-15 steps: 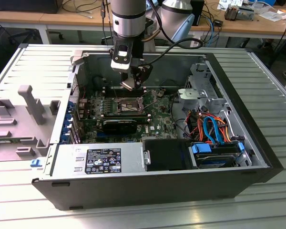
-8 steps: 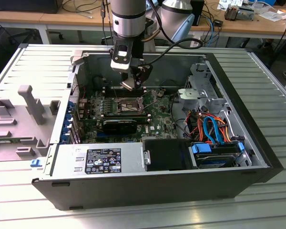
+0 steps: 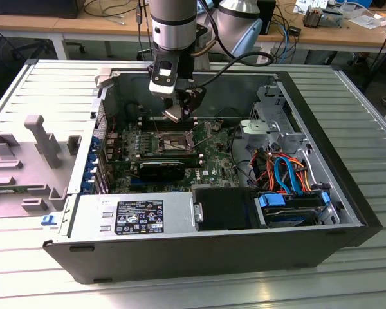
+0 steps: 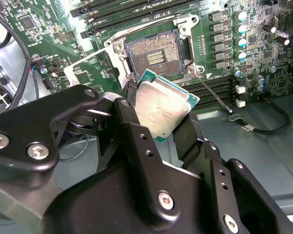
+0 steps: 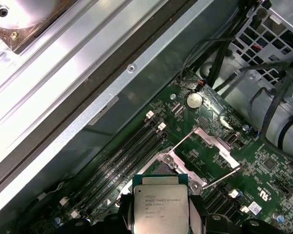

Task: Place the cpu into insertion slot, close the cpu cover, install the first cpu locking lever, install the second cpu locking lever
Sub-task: 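Place the cpu into insertion slot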

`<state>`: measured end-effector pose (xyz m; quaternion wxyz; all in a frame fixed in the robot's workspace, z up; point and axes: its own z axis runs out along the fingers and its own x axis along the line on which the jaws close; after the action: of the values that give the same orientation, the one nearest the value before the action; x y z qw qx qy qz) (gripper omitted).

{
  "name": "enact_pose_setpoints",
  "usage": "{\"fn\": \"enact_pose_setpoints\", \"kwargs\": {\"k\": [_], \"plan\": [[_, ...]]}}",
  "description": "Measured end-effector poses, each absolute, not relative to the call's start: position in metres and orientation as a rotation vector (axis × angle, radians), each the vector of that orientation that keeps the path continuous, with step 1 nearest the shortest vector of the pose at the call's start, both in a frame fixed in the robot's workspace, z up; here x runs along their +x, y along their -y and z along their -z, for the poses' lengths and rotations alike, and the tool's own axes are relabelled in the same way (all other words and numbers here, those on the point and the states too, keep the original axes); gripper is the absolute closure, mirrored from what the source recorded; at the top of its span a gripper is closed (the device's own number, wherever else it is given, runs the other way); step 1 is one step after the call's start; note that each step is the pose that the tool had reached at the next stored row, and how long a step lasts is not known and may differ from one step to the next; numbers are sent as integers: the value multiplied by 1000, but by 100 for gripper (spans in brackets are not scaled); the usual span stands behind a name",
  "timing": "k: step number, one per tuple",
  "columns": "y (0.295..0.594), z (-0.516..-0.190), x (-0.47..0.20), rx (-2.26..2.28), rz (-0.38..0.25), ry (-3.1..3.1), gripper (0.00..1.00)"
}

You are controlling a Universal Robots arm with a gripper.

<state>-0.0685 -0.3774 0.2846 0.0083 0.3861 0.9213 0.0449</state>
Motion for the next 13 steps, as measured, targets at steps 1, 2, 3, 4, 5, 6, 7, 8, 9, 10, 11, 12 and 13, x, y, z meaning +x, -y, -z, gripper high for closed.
{"fn": "enact_pose_setpoints", "kwargs": {"k": [1,2,3,4,5,6,7,8,9,10,11,12,13], "plan": [[377,-285,-69,1208,-140,-2879,45],[377,-285,-68,1209,-140,-2878,45],[377,-285,-68,1210,-140,-2878,45],[377,-285,-68,1211,-140,-2877,45],[377,-285,-69,1212,-140,-2877,45],[377,-285,-69,1213,-140,-2876,45],[377,-285,-68,1214,-140,-2876,45],[377,-285,-69,1216,-140,-2875,45],[377,-285,-69,1217,-140,-2874,45],[377,-285,-69,1218,-140,-2874,45],[377,-285,-69,1219,-140,-2873,45],[377,-285,-69,1221,-140,-2873,45],[377,-285,-69,1222,-140,-2872,45]]}}
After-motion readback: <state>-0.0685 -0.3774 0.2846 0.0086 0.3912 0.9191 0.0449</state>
